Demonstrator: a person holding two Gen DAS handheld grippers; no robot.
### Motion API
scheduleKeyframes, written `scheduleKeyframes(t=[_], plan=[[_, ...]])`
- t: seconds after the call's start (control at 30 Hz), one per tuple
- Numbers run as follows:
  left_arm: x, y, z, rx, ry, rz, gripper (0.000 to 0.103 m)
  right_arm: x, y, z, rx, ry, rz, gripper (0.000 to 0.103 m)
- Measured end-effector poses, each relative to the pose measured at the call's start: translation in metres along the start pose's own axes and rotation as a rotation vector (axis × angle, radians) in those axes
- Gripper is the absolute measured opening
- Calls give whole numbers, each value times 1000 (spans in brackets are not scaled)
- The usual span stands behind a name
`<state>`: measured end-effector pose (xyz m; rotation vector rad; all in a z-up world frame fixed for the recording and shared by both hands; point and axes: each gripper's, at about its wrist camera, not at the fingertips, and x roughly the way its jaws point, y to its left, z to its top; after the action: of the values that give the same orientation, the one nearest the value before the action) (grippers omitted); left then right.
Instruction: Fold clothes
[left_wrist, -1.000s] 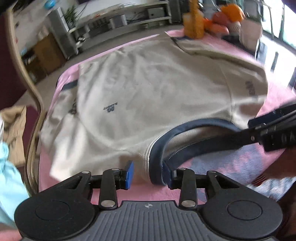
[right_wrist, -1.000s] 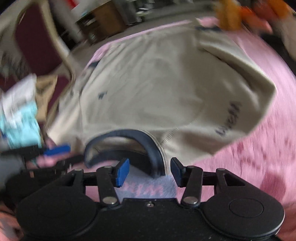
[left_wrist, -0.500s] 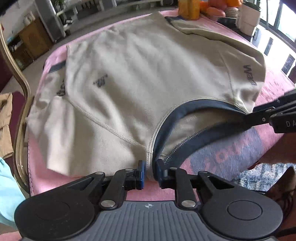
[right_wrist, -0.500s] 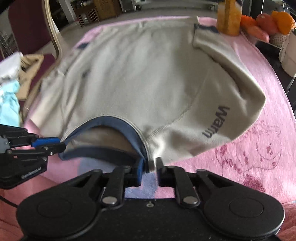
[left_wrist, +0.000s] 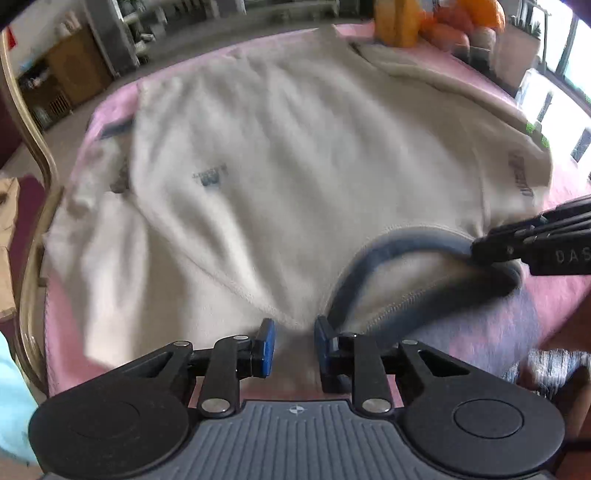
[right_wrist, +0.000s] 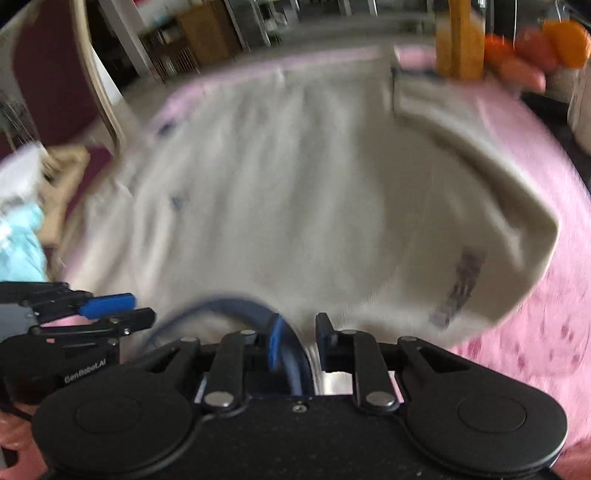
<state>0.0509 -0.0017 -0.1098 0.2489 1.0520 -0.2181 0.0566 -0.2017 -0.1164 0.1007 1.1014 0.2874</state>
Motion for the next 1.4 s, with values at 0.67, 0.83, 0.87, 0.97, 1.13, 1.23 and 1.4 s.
scheduleKeyframes(t=[0.67, 0.83, 0.87, 0.97, 1.13, 1.23, 1.4], plan=[[-70, 61, 115, -188, -329, 102, 34, -108, -76, 142, 329, -515, 140, 34], [13, 58, 147, -153, -195, 110, 34, -29, -114, 198, 398, -462, 16, 33], [28, 57, 150, -151, -161, 84, 34, -10, -123, 210, 413, -433, -12, 33], [62, 49, 154, -122, -91, 24, 35, 38, -146, 235, 448, -369, -77, 33], [80, 41, 148, -73, -58, -32, 36, 88, -178, 262, 487, -332, -113, 33], [80, 39, 146, -62, -60, -46, 37, 116, -189, 278, 474, -300, -99, 33], [80, 36, 143, -52, -67, -28, 39, 136, -166, 282, 304, -289, -220, 21]])
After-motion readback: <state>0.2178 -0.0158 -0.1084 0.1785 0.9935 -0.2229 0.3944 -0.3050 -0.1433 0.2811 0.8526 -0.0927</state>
